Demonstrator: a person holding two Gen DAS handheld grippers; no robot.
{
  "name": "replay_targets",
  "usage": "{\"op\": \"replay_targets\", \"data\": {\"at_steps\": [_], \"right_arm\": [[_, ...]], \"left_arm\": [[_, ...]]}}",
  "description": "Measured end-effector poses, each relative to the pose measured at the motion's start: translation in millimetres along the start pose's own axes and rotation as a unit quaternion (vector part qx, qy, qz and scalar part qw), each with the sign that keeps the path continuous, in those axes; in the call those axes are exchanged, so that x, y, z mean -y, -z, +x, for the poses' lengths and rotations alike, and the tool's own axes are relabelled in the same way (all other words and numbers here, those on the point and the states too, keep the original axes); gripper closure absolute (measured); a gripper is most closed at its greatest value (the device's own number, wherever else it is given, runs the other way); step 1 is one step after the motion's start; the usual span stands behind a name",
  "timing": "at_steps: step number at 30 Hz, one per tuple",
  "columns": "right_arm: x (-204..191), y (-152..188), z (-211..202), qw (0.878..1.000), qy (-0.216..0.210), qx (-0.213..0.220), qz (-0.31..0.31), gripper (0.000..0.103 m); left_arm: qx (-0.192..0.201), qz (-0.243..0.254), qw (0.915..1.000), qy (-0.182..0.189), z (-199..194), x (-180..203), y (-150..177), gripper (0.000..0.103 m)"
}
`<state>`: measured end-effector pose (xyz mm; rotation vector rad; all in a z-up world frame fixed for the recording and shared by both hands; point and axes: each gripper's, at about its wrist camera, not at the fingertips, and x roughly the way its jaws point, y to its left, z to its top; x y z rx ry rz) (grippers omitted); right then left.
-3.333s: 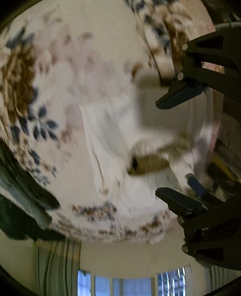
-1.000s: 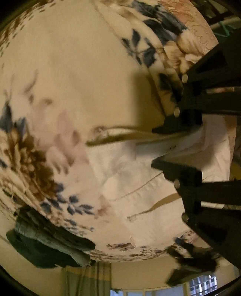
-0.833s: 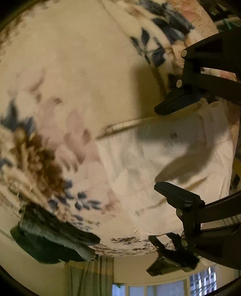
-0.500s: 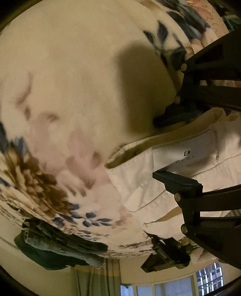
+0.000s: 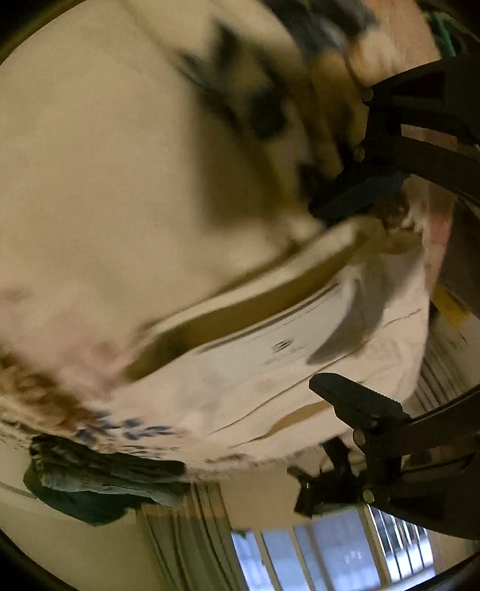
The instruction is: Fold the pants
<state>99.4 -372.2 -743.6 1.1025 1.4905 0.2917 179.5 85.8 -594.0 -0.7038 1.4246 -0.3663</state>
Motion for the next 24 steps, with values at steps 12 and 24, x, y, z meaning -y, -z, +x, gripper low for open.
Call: {"op": "replay_targets", "data": {"at_steps": [12, 24], "right_arm": [[-40.4, -11.9, 47.0, 0.99, -0.06, -0.06, -0.108, 0.003], [-68.1, -2.4, 73.8, 0.993, -0.026, -0.04, -0.112, 0.035]], "left_arm": [[-0.062, 0.039, 0.9971, 0.017, 47.4, -5.5, 17.7, 0.008], [-0.041, 0.076, 0.9947, 0.055, 15.7, -12.1, 21.1, 0.062]]}}
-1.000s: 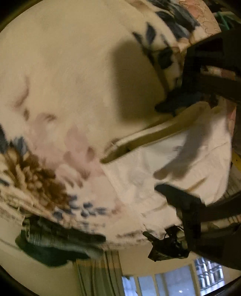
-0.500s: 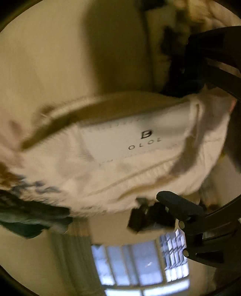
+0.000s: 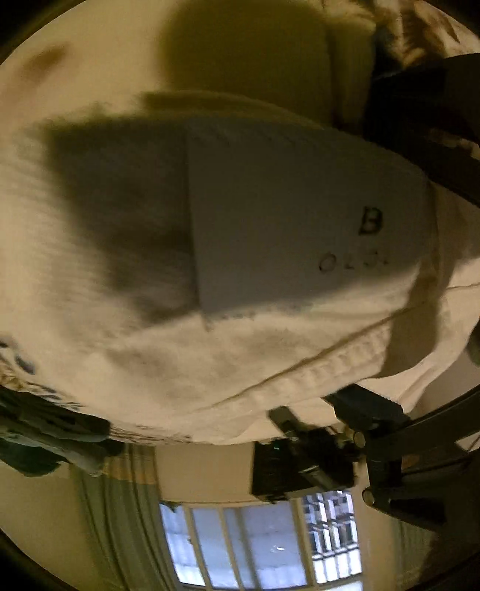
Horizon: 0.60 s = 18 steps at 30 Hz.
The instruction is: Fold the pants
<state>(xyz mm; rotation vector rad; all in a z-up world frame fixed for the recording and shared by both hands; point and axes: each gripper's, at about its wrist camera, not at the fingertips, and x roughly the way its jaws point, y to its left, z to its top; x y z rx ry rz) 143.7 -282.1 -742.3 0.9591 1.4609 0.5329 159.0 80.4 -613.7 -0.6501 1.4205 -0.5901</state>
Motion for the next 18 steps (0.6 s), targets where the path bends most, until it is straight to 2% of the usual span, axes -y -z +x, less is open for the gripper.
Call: {"op": "replay_targets", "data": {"at_steps": [1, 4, 5, 8, 9, 11, 13, 15, 17, 18], "right_arm": [[-4.7, 0.2, -2.1, 1.0, 0.014, 0.01, -0.004, 0.045], [-31.0, 8.7, -10.4, 0.998, 0.053, 0.039, -0.024, 0.058], [-45.5, 12.5, -16.7, 0.996, 0.052, 0.048, -0.045, 0.058], [-51.3, 5.1, -19.5, 0.998, 0.033, 0.048, -0.038, 0.058], [-47.9, 1.7, -13.0, 0.997, 0.05, 0.047, -0.031, 0.058], [-28.2, -8.3, -10.0, 0.997, 0.06, 0.047, 0.004, 0.058], [-7.7, -17.5, -23.0, 0.995, 0.054, 0.071, 0.037, 0.062], [-13.3, -18.3, -29.7, 0.994, 0.074, 0.075, 0.029, 0.063], [-27.9, -19.0, -30.3, 0.995, 0.082, 0.058, 0.008, 0.063], [-31.8, -21.7, -32.6, 0.994, 0.095, 0.054, 0.016, 0.063]], "left_arm": [[0.002, 0.004, 1.0, -0.001, -1.6, 2.4, -0.3, 0.065], [0.021, 0.033, 0.9992, -0.013, -16.3, 22.2, 2.2, 0.069], [0.031, 0.045, 0.9983, -0.019, -20.3, 29.4, 0.5, 0.069], [0.05, 0.054, 0.997, -0.025, -40.0, 29.5, -6.1, 0.069], [0.052, 0.05, 0.9967, -0.037, -41.8, 21.7, -9.1, 0.069], [0.037, 0.026, 0.9981, -0.042, -35.8, -0.8, -16.0, 0.069], [0.022, 0.02, 0.9987, -0.042, -27.5, -10.7, -19.5, 0.068], [0.015, 0.029, 0.998, -0.054, -24.8, -3.3, -20.6, 0.063], [0.005, 0.038, 0.9968, -0.07, -25.0, 5.7, -22.8, 0.061], [-0.002, 0.029, 0.9968, -0.074, -26.3, 7.9, -24.6, 0.059]]}}
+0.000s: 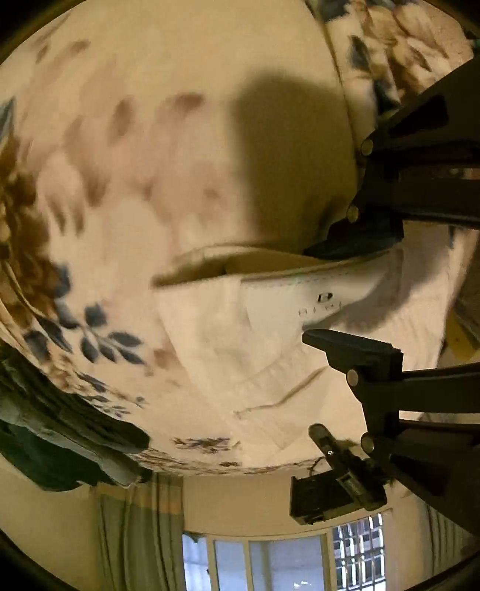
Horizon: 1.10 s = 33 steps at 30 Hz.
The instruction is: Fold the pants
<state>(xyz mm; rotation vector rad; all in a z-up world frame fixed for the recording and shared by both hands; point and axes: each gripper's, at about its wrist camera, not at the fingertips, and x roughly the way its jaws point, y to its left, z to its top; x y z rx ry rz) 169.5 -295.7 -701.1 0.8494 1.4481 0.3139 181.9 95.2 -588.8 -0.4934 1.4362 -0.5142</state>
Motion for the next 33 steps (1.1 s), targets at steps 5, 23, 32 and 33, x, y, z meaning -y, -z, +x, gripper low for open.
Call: {"op": "replay_targets", "data": {"at_steps": [5, 23, 32, 33], "right_arm": [[-20.5, -7.4, -25.6, 0.998, 0.038, 0.053, 0.0, 0.03], [-38.6, -44.0, -3.6, 0.989, 0.12, 0.084, 0.008, 0.095], [-31.6, -66.4, 5.4, 0.998, 0.037, 0.028, 0.043, 0.071], [-30.8, -67.6, 6.1, 0.998, 0.037, 0.026, 0.045, 0.068]], "left_arm": [[-0.015, 0.0, 0.9994, -0.03, -22.8, 5.3, 2.9, 0.05], [0.022, -0.009, 0.9985, -0.05, -9.6, -38.7, -89.6, 0.074], [0.041, -0.039, 0.998, -0.028, -40.3, -25.6, -80.3, 0.039], [0.047, -0.038, 0.9979, -0.026, -44.7, -24.3, -79.6, 0.037]]}}
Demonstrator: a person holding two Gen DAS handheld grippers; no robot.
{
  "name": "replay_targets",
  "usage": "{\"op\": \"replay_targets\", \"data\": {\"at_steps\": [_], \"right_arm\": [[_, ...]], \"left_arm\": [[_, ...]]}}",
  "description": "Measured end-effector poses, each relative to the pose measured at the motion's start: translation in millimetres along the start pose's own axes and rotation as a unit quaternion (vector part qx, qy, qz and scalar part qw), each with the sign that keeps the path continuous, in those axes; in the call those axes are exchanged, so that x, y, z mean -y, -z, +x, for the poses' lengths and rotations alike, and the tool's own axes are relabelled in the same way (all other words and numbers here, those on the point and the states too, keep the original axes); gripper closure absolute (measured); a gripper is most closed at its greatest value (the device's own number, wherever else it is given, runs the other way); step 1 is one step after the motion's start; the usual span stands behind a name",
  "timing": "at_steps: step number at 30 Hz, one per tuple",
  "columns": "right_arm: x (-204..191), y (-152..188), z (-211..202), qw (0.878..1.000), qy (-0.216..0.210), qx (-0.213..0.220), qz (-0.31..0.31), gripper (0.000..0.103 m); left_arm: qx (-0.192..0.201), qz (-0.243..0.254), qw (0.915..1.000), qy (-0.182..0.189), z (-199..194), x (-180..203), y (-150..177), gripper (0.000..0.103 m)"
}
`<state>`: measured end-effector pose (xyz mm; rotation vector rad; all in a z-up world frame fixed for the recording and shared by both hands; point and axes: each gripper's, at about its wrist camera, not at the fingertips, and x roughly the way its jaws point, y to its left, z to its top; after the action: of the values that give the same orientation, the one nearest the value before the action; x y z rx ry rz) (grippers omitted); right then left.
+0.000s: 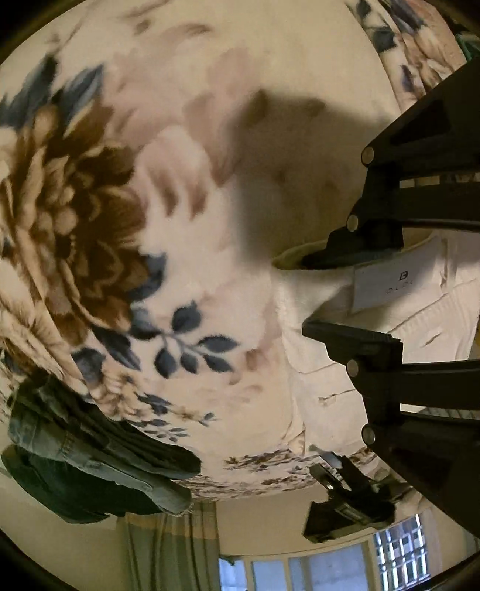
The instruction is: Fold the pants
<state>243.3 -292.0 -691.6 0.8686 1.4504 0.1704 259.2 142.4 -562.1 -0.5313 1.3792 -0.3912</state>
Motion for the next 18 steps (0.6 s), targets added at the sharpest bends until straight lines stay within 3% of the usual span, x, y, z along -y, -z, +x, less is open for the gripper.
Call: {"op": "replay_targets", "data": {"at_steps": [2, 5, 6, 7, 10, 13, 16, 18], "right_arm": [[1.6, -0.7, 5.2, 1.0, 0.0, -0.011, 0.004, 0.066], [6.0, 3.4, 10.6, 1.0, -0.011, -0.015, 0.003, 0.067], [2.3, 5.8, 9.1, 1.0, -0.016, -0.002, -0.011, 0.088], [-1.8, 8.0, 7.6, 1.0, -0.019, 0.005, -0.018, 0.094], [-20.1, 19.9, -21.7, 0.996, 0.018, 0.074, -0.045, 0.096], [-0.5, 22.4, -42.3, 0.994, 0.022, 0.111, 0.004, 0.099], [28.0, 21.6, -35.9, 0.993, 0.026, 0.1, 0.053, 0.099], [29.5, 22.5, -26.8, 0.994, 0.031, 0.088, 0.052, 0.099]], "left_arm": [[0.003, 0.0, 1.0, 0.0, -5.1, -0.9, -0.6, 0.031], [0.004, -0.012, 0.9999, 0.006, -1.5, -4.3, -3.5, 0.031], [0.003, -0.015, 0.9999, 0.005, -0.1, -4.6, -4.7, 0.031], [0.002, -0.017, 0.9998, 0.009, 1.9, -4.8, -5.6, 0.031], [0.005, -0.022, 0.9996, 0.014, 1.7, -7.1, -9.4, 0.031], [0.006, -0.024, 0.9995, 0.018, 4.1, -6.3, -13.9, 0.031], [-0.003, -0.018, 0.9997, 0.015, 13.6, -3.3, -19.3, 0.031], [-0.018, -0.007, 0.9998, 0.003, 28.4, 0.8, -23.6, 0.031]]}}
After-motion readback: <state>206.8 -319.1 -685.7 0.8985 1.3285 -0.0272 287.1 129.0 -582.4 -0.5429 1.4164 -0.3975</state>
